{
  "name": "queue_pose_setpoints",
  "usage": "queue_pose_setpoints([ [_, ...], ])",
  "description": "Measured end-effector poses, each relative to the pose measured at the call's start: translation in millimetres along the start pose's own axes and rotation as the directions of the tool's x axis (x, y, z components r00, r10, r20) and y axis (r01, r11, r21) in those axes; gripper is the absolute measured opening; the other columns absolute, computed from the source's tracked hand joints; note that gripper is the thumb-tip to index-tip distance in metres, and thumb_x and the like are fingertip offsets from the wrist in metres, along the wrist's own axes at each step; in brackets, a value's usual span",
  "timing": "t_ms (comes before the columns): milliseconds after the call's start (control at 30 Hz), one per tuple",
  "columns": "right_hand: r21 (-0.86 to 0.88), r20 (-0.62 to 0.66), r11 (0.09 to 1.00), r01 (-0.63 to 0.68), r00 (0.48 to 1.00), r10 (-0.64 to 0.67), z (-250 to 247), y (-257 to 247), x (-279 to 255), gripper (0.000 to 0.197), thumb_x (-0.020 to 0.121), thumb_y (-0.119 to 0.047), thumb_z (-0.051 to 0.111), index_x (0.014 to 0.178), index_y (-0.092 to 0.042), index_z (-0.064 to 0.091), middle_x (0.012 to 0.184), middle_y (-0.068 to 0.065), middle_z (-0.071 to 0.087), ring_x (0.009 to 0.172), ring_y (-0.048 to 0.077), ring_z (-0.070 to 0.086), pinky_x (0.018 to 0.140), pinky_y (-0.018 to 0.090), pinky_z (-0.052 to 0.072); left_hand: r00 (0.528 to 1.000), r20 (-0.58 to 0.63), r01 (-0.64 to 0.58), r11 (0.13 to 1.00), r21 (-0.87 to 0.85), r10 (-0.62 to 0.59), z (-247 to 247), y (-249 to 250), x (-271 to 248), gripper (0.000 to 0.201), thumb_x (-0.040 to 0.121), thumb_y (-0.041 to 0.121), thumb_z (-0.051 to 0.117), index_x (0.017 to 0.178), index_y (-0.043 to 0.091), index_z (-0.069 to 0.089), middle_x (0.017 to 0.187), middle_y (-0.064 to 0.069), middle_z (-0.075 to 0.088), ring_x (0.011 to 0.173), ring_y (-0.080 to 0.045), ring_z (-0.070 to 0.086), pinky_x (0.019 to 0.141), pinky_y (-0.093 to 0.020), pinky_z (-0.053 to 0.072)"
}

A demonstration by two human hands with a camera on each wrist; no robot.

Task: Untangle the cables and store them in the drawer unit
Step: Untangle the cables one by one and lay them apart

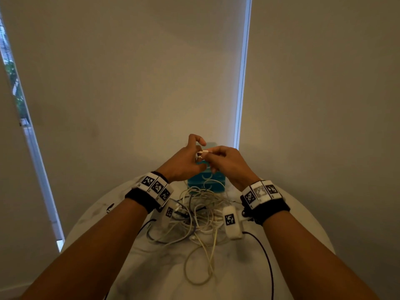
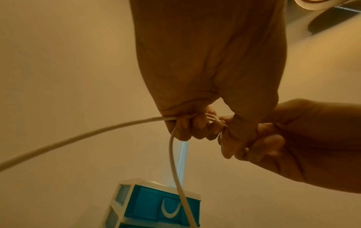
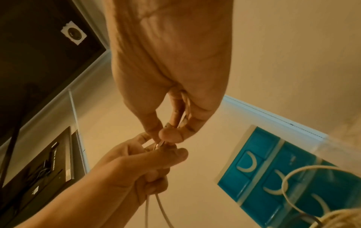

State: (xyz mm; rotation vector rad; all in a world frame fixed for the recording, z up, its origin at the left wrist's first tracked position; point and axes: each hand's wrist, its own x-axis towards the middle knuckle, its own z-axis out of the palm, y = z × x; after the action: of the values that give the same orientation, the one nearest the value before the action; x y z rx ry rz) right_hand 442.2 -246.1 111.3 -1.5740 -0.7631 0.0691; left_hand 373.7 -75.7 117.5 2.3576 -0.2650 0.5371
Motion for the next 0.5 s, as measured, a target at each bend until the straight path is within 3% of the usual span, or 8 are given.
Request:
queue_pose_setpoints([
  [100, -0.076, -0.090, 0.994, 0.081, 0.992, -0.088, 2.8, -2.8, 3.1, 0.020, 0.095, -0.023, 0.081, 0.111, -0.012, 0.078, 0.094, 0.003, 0.081, 0.081, 0.018, 0.079, 0.081, 0.035, 0.066, 0.999, -0.044, 0.033, 0.999, 0.009, -0.032, -9.7, -1.9, 1.6, 0.058, 0.097, 0.020, 0.076, 0.134, 0.025, 0.032, 0.097, -0.009, 0.070, 0.081, -0.018, 0.071, 0.076, -0.037, 0.063],
  [167, -0.108, -0.146, 0.987, 0.119, 0.980, -0.134, 6.4, -6.9, 2.8, 0.018, 0.094, -0.024, 0.082, 0.109, -0.014, 0.079, 0.092, 0.001, 0.081, 0.081, 0.015, 0.080, 0.083, 0.036, 0.067, 0.996, -0.068, 0.062, 0.998, -0.002, -0.062, -19.6, -6.4, 0.7, 0.049, 0.098, 0.027, 0.074, 0.133, 0.023, 0.040, 0.085, 0.002, 0.068, 0.065, -0.002, 0.063, 0.063, -0.020, 0.051],
  [200, -0.108, -0.188, 0.985, 0.131, 0.971, -0.150, 6.6, -8.9, 3.2, 0.017, 0.094, -0.024, 0.082, 0.108, -0.014, 0.079, 0.089, 0.000, 0.081, 0.080, 0.014, 0.079, 0.083, 0.035, 0.067, 0.995, -0.070, 0.074, 0.997, 0.014, -0.073, -25.1, -11.2, -0.4, 0.041, 0.099, 0.032, 0.074, 0.129, 0.023, 0.047, 0.084, 0.007, 0.069, 0.064, 0.002, 0.062, 0.062, -0.015, 0.047],
  [300, -0.045, -0.383, 0.987, 0.157, 0.909, -0.162, -3.9, -18.2, 7.8, 0.016, 0.093, -0.024, 0.082, 0.108, -0.016, 0.080, 0.088, -0.004, 0.081, 0.082, 0.008, 0.079, 0.088, 0.034, 0.065, 0.991, -0.077, 0.120, 0.983, 0.141, -0.110, -43.4, -35.3, -8.3, 0.021, 0.095, 0.038, 0.077, 0.108, 0.024, 0.069, 0.096, 0.009, 0.075, 0.085, -0.004, 0.068, 0.077, -0.023, 0.051],
  [367, -0.010, -0.498, 0.983, 0.186, 0.851, -0.166, -14.2, -25.9, 10.8, 0.014, 0.094, -0.023, 0.081, 0.107, -0.019, 0.080, 0.088, -0.006, 0.081, 0.082, 0.006, 0.079, 0.090, 0.034, 0.065, 0.979, -0.146, 0.173, 0.960, 0.220, -0.144, -55.4, -57.0, -17.0, 0.017, 0.093, 0.037, 0.079, 0.102, 0.024, 0.073, 0.097, 0.009, 0.074, 0.088, -0.007, 0.067, 0.077, -0.027, 0.050],
  [500, -0.036, -0.685, 0.960, 0.277, 0.692, -0.225, -29.8, -33.9, 14.6, 0.010, 0.091, -0.024, 0.081, 0.101, -0.024, 0.081, 0.082, -0.008, 0.080, 0.082, 0.009, 0.079, 0.090, 0.038, 0.065, 0.889, -0.373, 0.389, 0.870, 0.302, -0.267, -85.6, -100.7, -40.2, 0.015, 0.090, 0.037, 0.080, 0.097, 0.024, 0.074, 0.095, 0.003, 0.074, 0.087, -0.021, 0.068, 0.079, -0.037, 0.056],
])
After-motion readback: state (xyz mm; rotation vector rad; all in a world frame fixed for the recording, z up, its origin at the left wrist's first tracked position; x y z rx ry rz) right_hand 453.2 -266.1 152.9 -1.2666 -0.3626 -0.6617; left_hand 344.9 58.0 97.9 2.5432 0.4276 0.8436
